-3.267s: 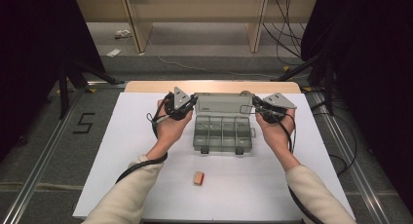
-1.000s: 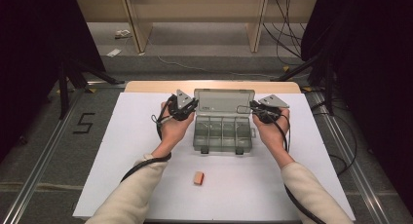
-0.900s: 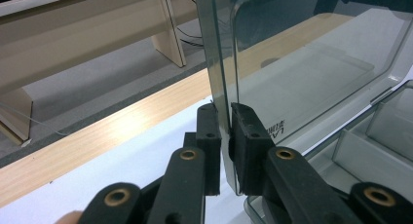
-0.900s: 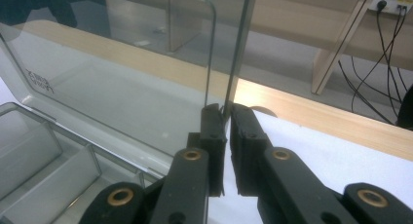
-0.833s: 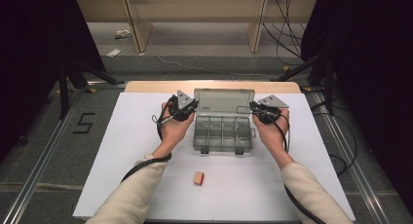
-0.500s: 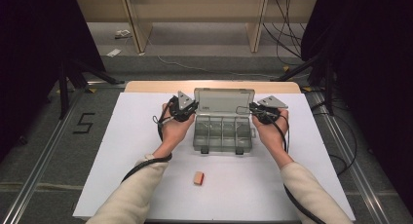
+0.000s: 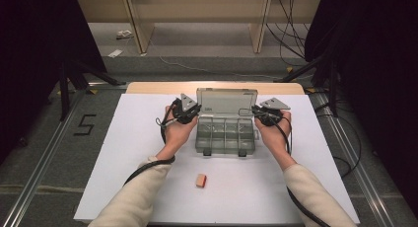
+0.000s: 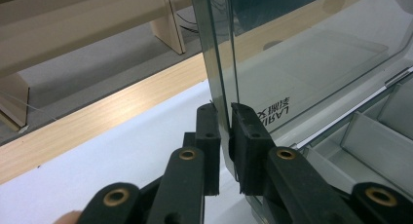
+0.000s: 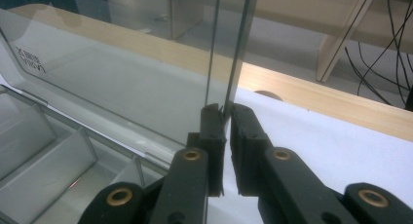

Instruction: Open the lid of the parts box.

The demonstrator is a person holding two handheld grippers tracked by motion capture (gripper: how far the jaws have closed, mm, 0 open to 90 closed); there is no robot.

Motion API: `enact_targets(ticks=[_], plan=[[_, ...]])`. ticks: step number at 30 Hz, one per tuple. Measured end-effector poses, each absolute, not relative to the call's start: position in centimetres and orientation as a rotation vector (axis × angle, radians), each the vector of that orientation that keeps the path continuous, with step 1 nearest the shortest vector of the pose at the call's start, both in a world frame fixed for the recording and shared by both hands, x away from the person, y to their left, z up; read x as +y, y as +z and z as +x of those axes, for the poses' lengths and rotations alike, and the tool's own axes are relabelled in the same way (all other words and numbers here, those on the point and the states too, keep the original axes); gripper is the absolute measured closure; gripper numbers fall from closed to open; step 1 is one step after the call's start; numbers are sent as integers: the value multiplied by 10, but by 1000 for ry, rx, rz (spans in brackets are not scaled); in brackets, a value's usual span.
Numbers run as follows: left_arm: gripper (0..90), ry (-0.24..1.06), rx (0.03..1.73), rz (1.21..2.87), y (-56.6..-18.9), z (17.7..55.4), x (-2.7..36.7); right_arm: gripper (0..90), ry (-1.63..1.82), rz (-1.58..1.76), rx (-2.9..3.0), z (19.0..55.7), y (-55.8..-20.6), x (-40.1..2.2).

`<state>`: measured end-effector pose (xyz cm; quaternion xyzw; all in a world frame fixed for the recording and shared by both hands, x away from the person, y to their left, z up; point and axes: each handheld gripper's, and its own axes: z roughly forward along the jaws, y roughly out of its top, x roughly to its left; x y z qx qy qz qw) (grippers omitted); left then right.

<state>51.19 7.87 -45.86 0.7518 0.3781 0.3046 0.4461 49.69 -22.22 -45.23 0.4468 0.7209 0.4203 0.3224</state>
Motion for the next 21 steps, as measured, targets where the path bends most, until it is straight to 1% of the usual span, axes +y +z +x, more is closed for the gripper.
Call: enact_targets(ticks=[21], plan=[[814,739,955,1890,-466,515,77,846,1084,1194,1921,500,-460,-223]])
